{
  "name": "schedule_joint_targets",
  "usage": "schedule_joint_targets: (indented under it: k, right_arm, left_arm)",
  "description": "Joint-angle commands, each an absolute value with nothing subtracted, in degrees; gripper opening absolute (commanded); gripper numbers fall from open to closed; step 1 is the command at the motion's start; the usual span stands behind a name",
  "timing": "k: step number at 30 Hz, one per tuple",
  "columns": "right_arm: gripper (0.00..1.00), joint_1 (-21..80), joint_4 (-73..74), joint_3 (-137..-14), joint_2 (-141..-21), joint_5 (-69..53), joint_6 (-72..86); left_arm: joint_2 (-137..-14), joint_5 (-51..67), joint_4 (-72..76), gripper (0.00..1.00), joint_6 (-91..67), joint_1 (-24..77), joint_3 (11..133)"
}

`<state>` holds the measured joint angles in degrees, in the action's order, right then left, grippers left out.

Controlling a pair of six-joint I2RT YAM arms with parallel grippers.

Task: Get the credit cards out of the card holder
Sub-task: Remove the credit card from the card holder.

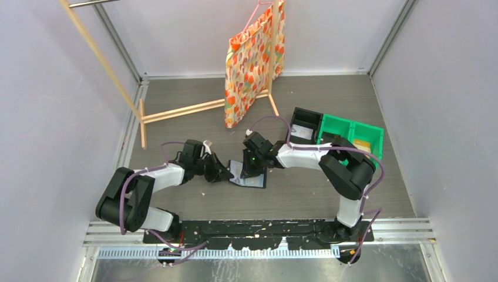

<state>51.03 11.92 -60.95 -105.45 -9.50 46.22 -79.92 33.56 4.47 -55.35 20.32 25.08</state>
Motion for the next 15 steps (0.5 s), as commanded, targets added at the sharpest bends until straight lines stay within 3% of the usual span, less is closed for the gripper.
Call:
schedule_joint_targets:
  k: [1, 8, 15]
  right_arm:
    - [0.17, 49.95, 14.6, -59.62, -99.87, -7.14, 45.66]
    - [0.29, 40.89, -1.57, -49.32, -91.12, -19.56, 54.74]
    - [0.4, 37.62, -25.68, -41.56, -93.09, -29.78, 69.02]
  left_arm:
    - [-79.07, 34.14, 6.7, 0.01, -56.4, 21.27, 27.55]
    - [-76.39, 36.13, 13.67, 0.01, -60.31, 21.27, 25.36]
    - [-77.78, 39.46, 27.26, 0.01, -65.35, 21.19, 21.73]
